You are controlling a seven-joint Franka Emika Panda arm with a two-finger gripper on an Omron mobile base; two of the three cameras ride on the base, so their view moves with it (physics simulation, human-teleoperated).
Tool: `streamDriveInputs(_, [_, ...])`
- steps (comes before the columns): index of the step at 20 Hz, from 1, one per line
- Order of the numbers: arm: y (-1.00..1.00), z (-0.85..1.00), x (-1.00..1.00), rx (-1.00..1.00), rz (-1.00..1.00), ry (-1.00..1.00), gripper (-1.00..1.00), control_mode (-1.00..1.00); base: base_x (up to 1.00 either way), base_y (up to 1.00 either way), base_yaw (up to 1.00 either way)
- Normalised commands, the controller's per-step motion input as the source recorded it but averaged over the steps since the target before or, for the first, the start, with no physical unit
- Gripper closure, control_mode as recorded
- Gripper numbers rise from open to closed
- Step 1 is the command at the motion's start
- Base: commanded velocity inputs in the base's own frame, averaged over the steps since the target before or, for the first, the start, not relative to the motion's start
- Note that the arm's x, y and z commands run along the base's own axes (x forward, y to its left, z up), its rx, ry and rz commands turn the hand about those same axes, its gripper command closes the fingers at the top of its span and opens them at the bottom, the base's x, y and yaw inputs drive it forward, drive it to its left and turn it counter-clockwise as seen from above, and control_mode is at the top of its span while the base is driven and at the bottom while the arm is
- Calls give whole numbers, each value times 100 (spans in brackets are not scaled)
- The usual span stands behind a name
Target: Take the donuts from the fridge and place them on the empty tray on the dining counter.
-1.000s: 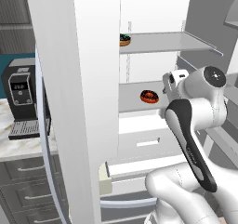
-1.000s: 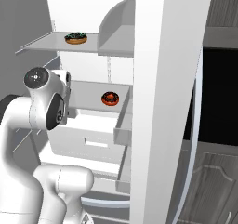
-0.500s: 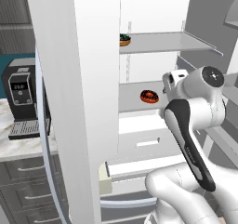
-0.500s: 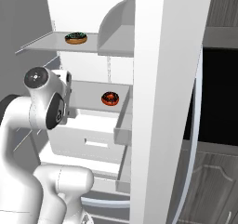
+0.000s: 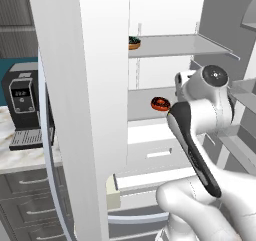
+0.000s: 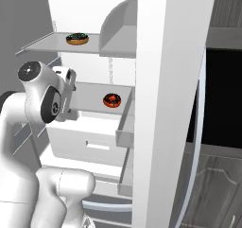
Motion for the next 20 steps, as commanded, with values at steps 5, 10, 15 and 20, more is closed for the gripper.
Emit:
streamDriveInputs(5, [0, 46, 1, 3, -9, 7, -100, -100, 0, 0, 0])
streamDriveInputs(10, [0, 16, 5, 17, -7, 5, -100, -100, 0, 0, 0])
streamDriveInputs(15, [5, 0, 8, 11, -22, 0, -100, -100, 0, 0, 0])
streamDriveInputs(20, [7, -1, 1, 8, -43, -8, -100, -100, 0, 0, 0])
